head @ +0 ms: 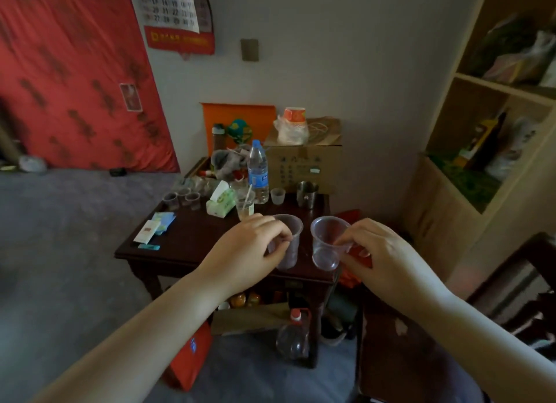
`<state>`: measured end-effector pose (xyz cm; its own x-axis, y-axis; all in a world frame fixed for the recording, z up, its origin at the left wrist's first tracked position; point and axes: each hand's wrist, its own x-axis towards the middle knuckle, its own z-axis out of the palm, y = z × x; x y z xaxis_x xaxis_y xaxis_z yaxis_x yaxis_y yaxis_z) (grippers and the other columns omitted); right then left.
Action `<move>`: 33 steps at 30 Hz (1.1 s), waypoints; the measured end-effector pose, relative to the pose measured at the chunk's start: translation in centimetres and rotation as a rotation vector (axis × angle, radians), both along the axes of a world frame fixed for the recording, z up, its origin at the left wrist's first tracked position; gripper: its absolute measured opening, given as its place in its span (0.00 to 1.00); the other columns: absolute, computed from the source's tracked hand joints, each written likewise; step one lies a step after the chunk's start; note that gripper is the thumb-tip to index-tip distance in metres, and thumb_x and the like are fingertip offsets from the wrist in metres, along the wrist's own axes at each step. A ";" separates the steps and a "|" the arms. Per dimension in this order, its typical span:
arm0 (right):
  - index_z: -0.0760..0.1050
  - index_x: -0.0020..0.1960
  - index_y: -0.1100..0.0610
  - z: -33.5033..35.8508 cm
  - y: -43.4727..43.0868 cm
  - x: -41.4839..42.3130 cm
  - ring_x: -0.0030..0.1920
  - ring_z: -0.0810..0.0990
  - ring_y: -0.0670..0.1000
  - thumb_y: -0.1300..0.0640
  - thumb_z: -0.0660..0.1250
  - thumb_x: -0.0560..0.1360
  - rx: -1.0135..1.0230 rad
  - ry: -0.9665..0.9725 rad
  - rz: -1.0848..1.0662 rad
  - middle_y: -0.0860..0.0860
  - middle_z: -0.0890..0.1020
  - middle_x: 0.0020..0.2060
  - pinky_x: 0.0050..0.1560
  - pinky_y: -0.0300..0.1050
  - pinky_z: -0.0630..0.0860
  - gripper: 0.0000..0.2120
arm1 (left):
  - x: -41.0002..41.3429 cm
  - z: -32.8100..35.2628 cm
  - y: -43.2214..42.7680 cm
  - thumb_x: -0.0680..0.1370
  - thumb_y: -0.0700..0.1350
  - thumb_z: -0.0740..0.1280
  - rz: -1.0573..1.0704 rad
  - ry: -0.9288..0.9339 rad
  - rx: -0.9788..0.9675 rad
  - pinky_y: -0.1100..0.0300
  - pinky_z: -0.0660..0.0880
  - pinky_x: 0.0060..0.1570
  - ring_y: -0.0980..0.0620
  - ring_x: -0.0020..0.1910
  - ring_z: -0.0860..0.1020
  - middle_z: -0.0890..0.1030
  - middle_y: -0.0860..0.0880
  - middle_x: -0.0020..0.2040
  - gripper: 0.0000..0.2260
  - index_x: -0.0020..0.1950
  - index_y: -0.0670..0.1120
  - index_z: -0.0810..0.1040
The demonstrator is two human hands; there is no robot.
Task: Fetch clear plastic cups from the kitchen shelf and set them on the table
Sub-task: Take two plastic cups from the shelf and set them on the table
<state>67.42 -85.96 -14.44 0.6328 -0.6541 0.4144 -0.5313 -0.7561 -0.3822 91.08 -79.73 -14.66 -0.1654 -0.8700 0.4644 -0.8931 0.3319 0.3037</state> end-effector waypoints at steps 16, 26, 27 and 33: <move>0.74 0.61 0.50 -7.5 -18.2 12.0 0.59 0.70 0.41 0.58 0.65 0.75 0.148 0.091 -0.106 0.43 0.75 0.56 0.59 0.32 0.66 0.15 | 11.7 -8.2 -20.7 0.74 0.44 0.66 -0.081 0.021 0.085 0.63 0.70 0.51 0.54 0.50 0.72 0.77 0.52 0.44 0.04 0.48 0.47 0.77; 0.70 0.65 0.50 -14.3 -27.3 15.4 0.63 0.67 0.42 0.55 0.63 0.75 0.231 0.198 -0.129 0.43 0.71 0.62 0.57 0.30 0.60 0.18 | 14.3 -14.7 -29.6 0.76 0.44 0.64 -0.090 0.070 0.237 0.70 0.64 0.52 0.56 0.54 0.72 0.77 0.53 0.49 0.07 0.53 0.48 0.77; 0.70 0.65 0.50 -14.9 -28.2 15.6 0.63 0.67 0.43 0.55 0.63 0.75 0.242 0.205 -0.121 0.44 0.71 0.62 0.58 0.31 0.60 0.18 | 14.3 -15.4 -30.3 0.76 0.44 0.64 -0.080 0.079 0.248 0.69 0.65 0.52 0.57 0.54 0.72 0.77 0.53 0.50 0.08 0.54 0.48 0.76; 0.69 0.66 0.52 -18.4 -33.5 16.5 0.64 0.67 0.44 0.55 0.62 0.76 0.291 0.229 -0.064 0.45 0.71 0.64 0.61 0.33 0.62 0.18 | 13.6 -18.9 -33.8 0.75 0.47 0.65 0.003 0.123 0.314 0.67 0.69 0.53 0.56 0.56 0.70 0.76 0.53 0.53 0.11 0.56 0.47 0.75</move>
